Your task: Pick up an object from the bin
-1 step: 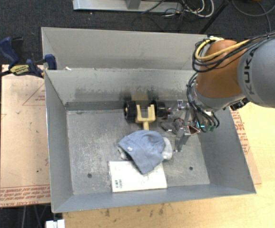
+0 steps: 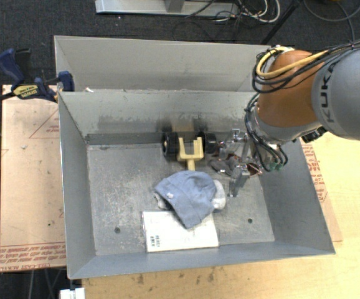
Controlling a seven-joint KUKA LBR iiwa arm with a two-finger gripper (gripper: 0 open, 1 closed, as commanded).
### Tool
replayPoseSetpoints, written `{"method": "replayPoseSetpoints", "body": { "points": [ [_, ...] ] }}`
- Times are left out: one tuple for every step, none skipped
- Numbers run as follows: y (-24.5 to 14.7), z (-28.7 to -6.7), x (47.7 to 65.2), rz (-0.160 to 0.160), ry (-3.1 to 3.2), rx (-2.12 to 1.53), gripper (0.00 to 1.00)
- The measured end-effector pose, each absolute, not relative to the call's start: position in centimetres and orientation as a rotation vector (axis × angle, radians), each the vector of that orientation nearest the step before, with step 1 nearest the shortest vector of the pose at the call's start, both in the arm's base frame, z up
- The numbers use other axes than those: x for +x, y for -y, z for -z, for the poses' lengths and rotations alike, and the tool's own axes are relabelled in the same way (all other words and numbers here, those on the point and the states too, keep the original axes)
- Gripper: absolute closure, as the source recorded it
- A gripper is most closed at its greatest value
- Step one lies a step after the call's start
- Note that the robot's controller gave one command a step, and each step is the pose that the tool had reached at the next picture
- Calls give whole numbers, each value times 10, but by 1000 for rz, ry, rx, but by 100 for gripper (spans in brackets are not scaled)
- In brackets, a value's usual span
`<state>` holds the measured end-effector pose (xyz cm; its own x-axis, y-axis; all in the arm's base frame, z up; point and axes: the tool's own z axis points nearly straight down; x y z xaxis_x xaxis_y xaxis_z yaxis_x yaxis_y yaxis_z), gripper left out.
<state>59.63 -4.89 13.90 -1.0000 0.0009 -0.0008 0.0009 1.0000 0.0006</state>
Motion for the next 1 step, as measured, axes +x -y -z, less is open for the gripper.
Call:
{"method": "replayPoseSetpoints", "body": {
  "points": [
    [20,-102,581,3,-3129,-169,0]
  ]
}}
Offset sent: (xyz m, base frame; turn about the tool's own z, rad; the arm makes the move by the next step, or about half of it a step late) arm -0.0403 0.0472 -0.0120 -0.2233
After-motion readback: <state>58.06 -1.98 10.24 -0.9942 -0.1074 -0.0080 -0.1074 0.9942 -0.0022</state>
